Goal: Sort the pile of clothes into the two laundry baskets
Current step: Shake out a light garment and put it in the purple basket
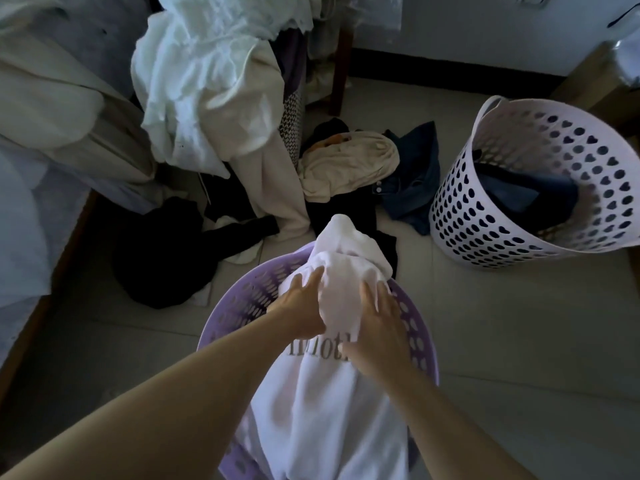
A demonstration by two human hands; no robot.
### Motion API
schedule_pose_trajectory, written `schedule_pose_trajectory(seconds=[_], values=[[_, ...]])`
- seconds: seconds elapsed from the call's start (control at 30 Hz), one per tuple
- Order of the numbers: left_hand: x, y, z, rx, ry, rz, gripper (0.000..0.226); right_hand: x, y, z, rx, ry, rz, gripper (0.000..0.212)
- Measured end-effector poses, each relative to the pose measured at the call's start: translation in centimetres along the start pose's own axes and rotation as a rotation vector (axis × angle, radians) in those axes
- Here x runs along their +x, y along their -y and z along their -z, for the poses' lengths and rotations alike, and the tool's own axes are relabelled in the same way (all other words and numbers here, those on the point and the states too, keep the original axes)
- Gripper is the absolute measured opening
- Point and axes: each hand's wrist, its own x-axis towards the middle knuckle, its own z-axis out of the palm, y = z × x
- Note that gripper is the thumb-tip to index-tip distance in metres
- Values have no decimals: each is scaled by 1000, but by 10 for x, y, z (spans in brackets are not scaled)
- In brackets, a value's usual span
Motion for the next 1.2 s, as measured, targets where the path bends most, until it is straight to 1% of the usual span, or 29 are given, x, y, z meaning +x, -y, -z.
schedule_pose_trajectory(seconds=[0.07,0.13,0.2,0.23,0.3,0.37,0.43,0.5,0.57,0.63,0.7,0.77,0.8,0.83,0.87,0.93,0.97,1.0,1.07,1.13,1.2], values=[[10,0,-6,30,3,-5,105,20,1,1,-15,-42,52,112],[21,-1,-9,25,-32,24,111,42,4,4,-21,-74,70,122],[36,1,-9,-27,-91,61,123,68,5,8,21,-97,-6,126],[46,3,-9,-55,-112,61,128,82,4,8,56,-96,-60,124],[59,2,-5,-56,-130,18,133,103,0,9,118,-65,-136,117],[69,-2,-5,-9,-143,-30,132,119,-5,3,133,-17,-147,104],[75,-7,-6,-38,-155,-41,130,129,-7,-5,105,4,-138,90],[79,-11,-6,-103,-198,-43,126,136,-7,-10,51,-29,-151,76],[81,-10,-5,-116,-247,-62,123,139,-5,-12,19,-84,-145,60],[81,-6,-6,-124,-283,-100,120,137,-5,-12,72,-156,-121,49],[78,-3,-11,-148,-313,-144,113,132,-7,-11,174,-251,-106,48],[74,-4,-16,-158,-343,-156,102,130,-7,-8,212,-305,-98,64],[72,-4,-17,-156,-354,-156,94,128,-7,-7,196,-320,-93,73],[71,-5,-17,-147,-366,-163,87,125,-6,-7,158,-352,-69,77],[68,-6,-16,-130,-375,-176,80,119,-4,-6,108,-399,-9,74],[64,-9,-11,-68,-388,-212,67,110,-2,-9,-5,-475,191,60],[61,-10,-9,-30,-386,-238,62,106,-2,-10,-73,-450,268,55],[58,-11,-6,4,-387,-268,57,103,0,-10,-129,-403,304,49],[53,-13,-1,25,-404,-313,47,105,1,-5,-162,-388,305,35],[48,-14,1,-35,-402,-341,39,103,5,5,-194,-311,309,35],[41,-12,-4,-68,-371,-372,33,98,2,6,-249,-318,395,36]])
